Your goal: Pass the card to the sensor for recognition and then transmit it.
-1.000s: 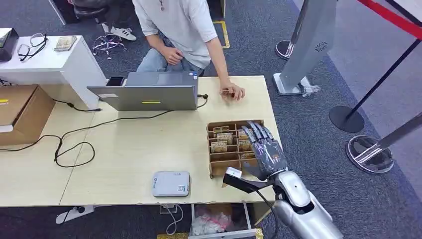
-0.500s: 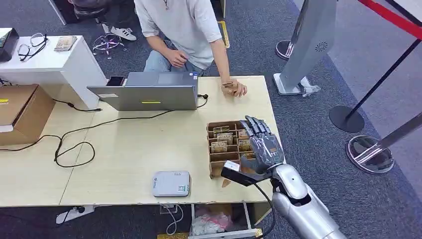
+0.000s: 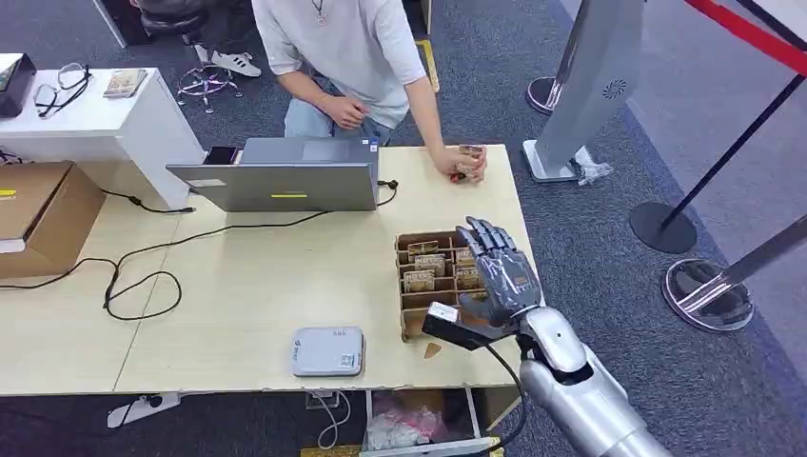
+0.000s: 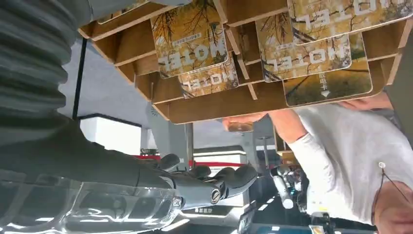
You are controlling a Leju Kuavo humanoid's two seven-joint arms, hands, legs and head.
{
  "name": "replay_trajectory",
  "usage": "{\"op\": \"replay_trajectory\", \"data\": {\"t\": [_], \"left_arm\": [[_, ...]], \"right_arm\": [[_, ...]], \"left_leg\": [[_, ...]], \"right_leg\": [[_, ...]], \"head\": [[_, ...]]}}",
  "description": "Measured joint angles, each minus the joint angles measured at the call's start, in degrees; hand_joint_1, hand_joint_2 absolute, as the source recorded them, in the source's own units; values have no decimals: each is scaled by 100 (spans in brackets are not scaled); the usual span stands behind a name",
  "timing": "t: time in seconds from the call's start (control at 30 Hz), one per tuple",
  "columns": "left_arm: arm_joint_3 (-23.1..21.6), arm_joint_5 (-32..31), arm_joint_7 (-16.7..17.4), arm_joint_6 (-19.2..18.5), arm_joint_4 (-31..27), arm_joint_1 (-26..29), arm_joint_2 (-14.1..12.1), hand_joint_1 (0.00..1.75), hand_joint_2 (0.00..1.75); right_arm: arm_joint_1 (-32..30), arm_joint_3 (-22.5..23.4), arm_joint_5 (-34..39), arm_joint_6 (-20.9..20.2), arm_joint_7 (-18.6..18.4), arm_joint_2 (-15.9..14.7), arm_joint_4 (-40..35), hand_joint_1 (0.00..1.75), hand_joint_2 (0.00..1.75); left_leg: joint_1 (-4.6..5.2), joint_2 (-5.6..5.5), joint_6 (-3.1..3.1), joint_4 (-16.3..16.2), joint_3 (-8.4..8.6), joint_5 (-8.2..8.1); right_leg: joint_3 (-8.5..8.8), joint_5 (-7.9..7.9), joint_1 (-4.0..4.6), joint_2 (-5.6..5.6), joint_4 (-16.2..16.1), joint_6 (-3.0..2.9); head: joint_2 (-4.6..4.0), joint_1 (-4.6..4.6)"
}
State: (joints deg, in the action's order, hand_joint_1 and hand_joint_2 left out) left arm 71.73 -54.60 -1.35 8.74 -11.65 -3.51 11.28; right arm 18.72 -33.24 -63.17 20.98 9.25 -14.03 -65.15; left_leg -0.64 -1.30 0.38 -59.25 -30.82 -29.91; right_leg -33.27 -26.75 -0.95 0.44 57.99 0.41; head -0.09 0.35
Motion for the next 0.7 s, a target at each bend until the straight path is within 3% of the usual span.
{"op": "replay_trajectory", "data": {"t": [0.27,0.47,0.5,0.7], "left_arm": [[0,2,0,2,0,0,0,0,0],[0,0,-2,2,0,1,0,0,0],[0,0,-4,2,0,1,0,0,0],[0,0,-7,2,0,1,0,0,0]], "right_arm": [[6,-52,17,-2,-20,0,70,7,175],[8,-83,39,0,-68,0,142,24,175],[8,-87,42,0,-68,0,153,42,175],[8,-92,42,0,-68,0,153,42,175]], "left_leg": [[0,0,0,0,0,0],[0,0,0,0,0,0],[0,0,0,0,-1,0],[0,0,0,0,0,0]], "right_leg": [[0,0,0,0,0,0],[0,0,0,0,0,0],[0,0,0,0,0,0],[0,0,0,0,0,0]], "head": [[0,0],[0,0],[0,0],[0,0]]}}
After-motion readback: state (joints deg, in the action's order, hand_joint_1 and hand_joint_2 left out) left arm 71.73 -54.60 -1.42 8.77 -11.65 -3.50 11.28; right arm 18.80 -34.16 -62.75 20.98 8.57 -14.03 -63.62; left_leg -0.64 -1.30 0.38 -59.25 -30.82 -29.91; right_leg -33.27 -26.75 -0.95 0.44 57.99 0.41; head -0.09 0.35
